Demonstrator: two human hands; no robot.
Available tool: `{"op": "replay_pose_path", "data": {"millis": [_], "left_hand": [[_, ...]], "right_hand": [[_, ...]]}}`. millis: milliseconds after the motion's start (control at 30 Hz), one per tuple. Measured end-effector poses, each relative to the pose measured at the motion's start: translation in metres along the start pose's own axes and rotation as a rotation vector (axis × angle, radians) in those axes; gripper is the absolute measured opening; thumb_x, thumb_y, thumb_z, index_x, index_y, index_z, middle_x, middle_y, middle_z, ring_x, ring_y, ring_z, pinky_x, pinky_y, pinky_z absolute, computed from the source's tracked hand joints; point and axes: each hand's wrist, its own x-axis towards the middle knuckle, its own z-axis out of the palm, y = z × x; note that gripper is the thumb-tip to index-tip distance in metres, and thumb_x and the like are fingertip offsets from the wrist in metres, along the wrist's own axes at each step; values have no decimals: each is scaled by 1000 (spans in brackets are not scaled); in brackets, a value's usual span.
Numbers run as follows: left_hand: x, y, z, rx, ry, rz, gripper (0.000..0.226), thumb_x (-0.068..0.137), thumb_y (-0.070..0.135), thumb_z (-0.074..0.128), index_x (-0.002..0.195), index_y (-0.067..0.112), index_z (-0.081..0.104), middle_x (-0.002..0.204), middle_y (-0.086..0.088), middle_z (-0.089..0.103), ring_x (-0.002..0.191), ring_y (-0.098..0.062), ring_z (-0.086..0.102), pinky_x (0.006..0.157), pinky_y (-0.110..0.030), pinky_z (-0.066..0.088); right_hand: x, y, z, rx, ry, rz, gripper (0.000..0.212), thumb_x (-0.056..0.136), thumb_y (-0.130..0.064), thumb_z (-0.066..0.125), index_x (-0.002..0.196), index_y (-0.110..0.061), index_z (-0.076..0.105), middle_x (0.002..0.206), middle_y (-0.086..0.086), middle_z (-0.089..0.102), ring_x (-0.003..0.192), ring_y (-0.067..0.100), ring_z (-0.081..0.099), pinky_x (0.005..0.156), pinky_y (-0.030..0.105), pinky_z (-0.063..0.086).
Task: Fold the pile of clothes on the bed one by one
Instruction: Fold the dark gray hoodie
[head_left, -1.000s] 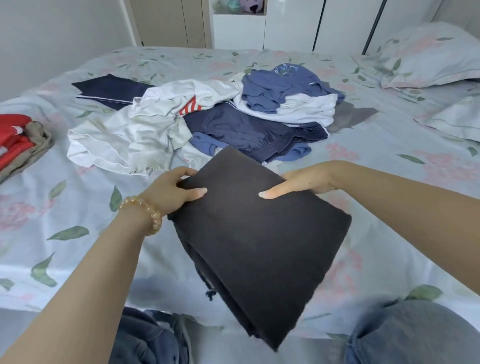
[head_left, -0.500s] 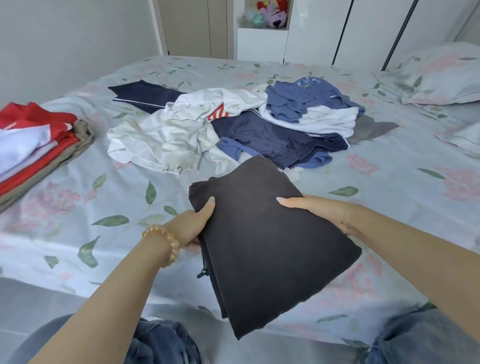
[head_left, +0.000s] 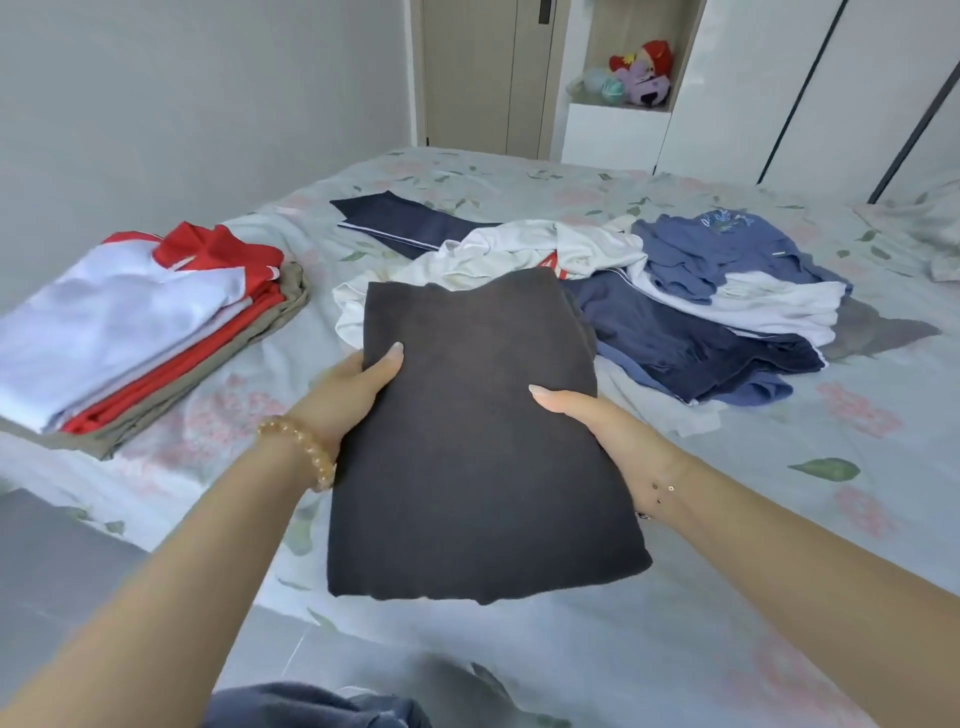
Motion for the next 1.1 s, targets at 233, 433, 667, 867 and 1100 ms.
{"op": "replay_pose_path", "data": {"millis": [233,433,667,867,1100], "left_hand": [[97,38,-146,619,113,0,49,93,58,45,125,24,61,114,1,69,103,-20,65,99,-34,46],[154,-62,-171,899,270,99,59,99,43,42,152,25,23,151,-3,37,139,-23,33,117,-31,18],[185,-38,-190,796,437,187,42,96,43,50,116,7,59,114,-8,63,110,-29,55,94,-33,41],[175,-43,-162,1276,517,109,49,97,34,48,133,1,42,137,-21,45,127,-38,40,106,-46,33],[95,-56,-74,1138,95,214,101,63,91,31,149,47,2,161,9,1,148,-18,-1,115,-57,0]], "right_hand": [[32,-41,131,723,-304,-160,54,78,-40,76,128,-34,56,114,-7,71,100,17,70,80,37,58],[77,-23,193,775,-73,-106,61,79,-32,77,131,-35,46,118,-11,64,103,14,65,80,33,57],[102,-38,200,729,-222,-85,58,78,-31,77,130,-30,51,114,-6,70,99,16,70,83,36,58],[105,-53,210,733,22,-81,73,78,-32,75,139,-27,35,125,-7,56,104,15,59,95,38,50],[147,-66,151,558,165,-156,36,79,-39,72,101,-11,68,99,5,71,92,21,67,88,37,54]]}}
